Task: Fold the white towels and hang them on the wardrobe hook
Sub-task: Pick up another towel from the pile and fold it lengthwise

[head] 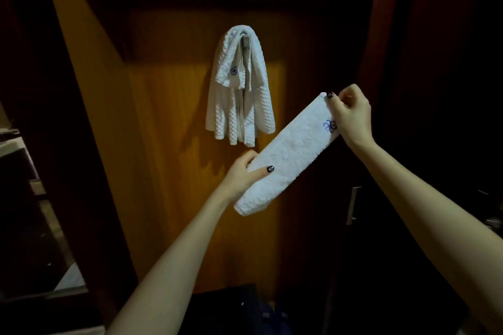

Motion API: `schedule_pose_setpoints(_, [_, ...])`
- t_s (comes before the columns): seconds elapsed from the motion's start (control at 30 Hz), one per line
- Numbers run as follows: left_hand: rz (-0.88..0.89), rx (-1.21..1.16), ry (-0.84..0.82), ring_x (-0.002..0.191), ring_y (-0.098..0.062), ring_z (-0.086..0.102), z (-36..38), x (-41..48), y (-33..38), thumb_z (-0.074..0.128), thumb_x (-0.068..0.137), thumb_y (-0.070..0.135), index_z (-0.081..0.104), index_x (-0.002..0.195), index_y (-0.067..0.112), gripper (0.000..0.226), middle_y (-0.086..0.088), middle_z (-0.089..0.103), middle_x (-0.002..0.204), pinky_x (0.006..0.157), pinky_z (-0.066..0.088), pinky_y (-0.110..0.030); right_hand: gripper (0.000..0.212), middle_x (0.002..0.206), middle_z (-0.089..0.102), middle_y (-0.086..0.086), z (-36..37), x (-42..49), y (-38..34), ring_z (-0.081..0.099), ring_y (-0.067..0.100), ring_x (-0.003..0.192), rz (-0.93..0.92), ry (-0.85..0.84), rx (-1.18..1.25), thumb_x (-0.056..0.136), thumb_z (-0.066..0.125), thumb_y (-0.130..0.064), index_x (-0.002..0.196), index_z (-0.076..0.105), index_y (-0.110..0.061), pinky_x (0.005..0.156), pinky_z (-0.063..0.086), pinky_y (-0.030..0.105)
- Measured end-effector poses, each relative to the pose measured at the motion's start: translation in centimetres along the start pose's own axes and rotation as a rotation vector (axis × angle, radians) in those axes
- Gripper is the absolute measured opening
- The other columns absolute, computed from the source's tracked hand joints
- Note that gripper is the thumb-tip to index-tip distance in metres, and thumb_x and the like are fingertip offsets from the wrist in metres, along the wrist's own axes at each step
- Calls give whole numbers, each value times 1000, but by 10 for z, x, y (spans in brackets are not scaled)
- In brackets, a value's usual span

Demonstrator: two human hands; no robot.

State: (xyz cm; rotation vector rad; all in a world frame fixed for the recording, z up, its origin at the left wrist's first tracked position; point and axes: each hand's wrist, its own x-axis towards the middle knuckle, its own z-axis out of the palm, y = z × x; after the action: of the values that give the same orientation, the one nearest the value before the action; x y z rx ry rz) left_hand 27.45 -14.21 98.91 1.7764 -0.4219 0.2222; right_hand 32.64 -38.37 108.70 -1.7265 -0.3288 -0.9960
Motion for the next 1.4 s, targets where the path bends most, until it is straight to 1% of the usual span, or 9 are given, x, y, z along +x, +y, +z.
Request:
schedule_pose_setpoints(0.13, [-10, 0, -11, 87, -22, 70, -24, -3, 0, 76, 78, 34, 55, 112, 35, 41, -10, 68, 102, 63, 55, -29, 27, 65, 43, -11, 2, -10, 14, 39, -5, 54, 37, 41, 23, 89, 61, -27, 70, 43, -23, 49, 31, 11])
schedule_pose_setpoints(0.27, [34, 257, -110, 85, -3, 58, -36, -6, -5, 76, 80, 22, 57, 93, 29, 24, 10, 61, 95, 68, 45, -12, 25, 66, 44, -10, 9, -18, 19, 39, -4, 55, 36, 40, 38, 90, 60, -26, 71, 44, -22, 51, 31, 11])
schedule_pose_setpoints(0.6, [286, 400, 177, 78, 4, 55, -77, -11, 11, 73, 79, 8, 57, 86, 26, 25, 18, 60, 82, 70, 42, -12, 30, 89, 62, -7, 9, -42, 39, 59, 2, 76, 145, -233, -12, 88, 69, -31, 114, 57, -20, 63, 46, 11])
schedule_pose_setpoints(0.73, [374, 374, 314, 91, 3, 60, -89, -16, 17, 72, 81, 6, 63, 96, 27, 27, 20, 65, 94, 80, 46, -13, 15, 87, 68, 0, 12, -52, 45, 63, 10, 75, 112, -383, -29, 89, 68, -25, 96, 65, -12, 65, 48, 27])
schedule_pose_setpoints(0.87, [224, 481, 153, 91, 6, 57, -99, -19, 14, 74, 80, 8, 61, 96, 35, 34, 21, 62, 98, 79, 44, -12, 20, 72, 51, -4, 16, -53, 43, 45, 1, 60, 55, -328, -50, 93, 59, -26, 82, 50, -13, 51, 34, 17])
schedule_pose_setpoints(0.97, [83, 579, 15, 82, 2, 54, -111, -24, 4, 76, 79, 12, 59, 97, 24, 28, 13, 61, 94, 76, 41, -24, 18, 71, 47, 3, 19, -53, 45, 44, 6, 62, 63, -333, -33, 94, 55, -24, 83, 47, -12, 55, 34, 25])
schedule_pose_setpoints(1.07, [109, 603, 75, 71, -6, 49, -115, -29, -3, 69, 85, 16, 56, 91, 21, 16, 3, 59, 86, 65, 36, -28, 6, 80, 57, 10, 26, -59, 48, 51, 11, 70, 65, -328, 4, 94, 55, -21, 90, 54, -16, 62, 41, 32])
schedule_pose_setpoints(1.2, [166, 452, 235, 71, 4, 48, -116, -30, -5, 68, 85, 7, 55, 87, 19, 17, 10, 55, 82, 64, 36, -17, 19, 97, 63, -9, 35, -64, 47, 61, 7, 88, 91, -299, 100, 95, 55, -15, 111, 62, -24, 72, 51, 28])
schedule_pose_setpoints(1.4, [216, 288, 403, 73, 9, 53, -124, -25, 1, 64, 89, 4, 61, 84, 17, 14, 8, 60, 82, 65, 40, -6, 12, 95, 62, -9, 41, -59, 48, 62, 20, 94, 85, -241, 52, 96, 53, -15, 106, 60, -15, 78, 52, 43])
